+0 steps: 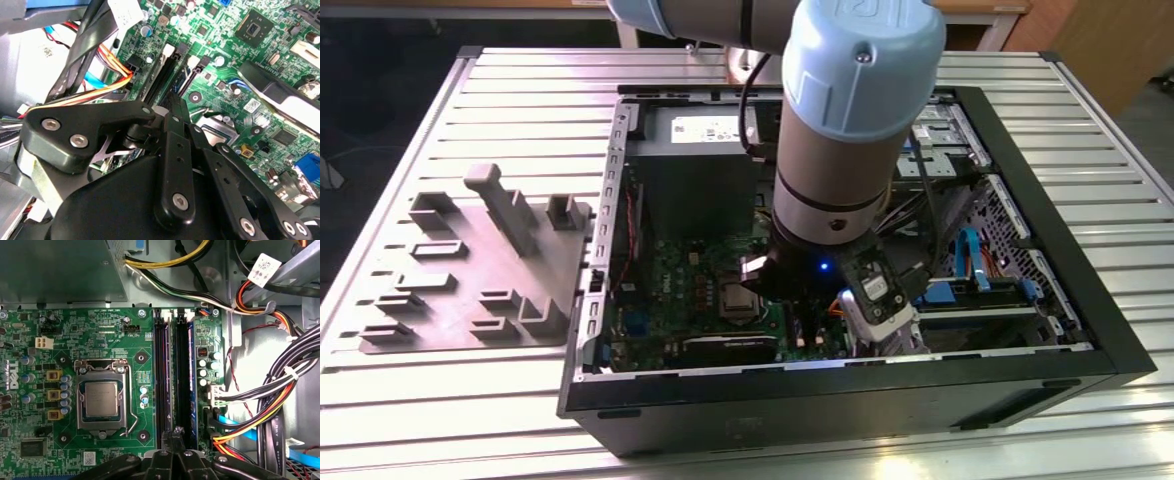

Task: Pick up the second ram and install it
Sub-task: 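Press down the second ram until it locks into place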

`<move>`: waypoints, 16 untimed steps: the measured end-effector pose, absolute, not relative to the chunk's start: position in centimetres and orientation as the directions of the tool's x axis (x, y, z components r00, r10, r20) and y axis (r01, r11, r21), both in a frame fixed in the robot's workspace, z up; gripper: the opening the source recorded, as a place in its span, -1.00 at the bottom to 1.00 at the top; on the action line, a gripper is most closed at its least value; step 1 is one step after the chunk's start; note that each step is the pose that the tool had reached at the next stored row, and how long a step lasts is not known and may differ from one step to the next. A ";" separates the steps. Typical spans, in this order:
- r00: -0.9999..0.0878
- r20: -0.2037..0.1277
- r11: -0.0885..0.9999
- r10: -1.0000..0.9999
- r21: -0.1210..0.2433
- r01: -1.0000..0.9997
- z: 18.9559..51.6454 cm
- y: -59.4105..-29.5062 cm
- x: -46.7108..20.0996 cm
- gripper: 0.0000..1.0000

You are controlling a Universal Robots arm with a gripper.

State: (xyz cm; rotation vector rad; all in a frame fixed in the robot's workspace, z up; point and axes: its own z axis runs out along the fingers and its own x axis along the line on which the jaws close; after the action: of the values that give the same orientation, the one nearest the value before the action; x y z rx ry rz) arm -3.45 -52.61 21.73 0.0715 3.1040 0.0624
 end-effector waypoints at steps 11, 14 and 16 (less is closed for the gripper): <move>-0.998 -0.036 0.998 0.047 0.044 0.045 22.1 -52.6 -3.4 -0.80; -0.998 -0.036 0.998 0.047 0.043 0.045 23.1 -52.6 -3.4 -0.80; -0.998 -0.036 0.998 0.047 0.042 0.045 23.7 -52.6 -3.4 -0.80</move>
State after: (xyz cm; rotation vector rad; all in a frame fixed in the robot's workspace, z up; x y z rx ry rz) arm -3.44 -52.59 23.68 0.0716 3.1035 0.0647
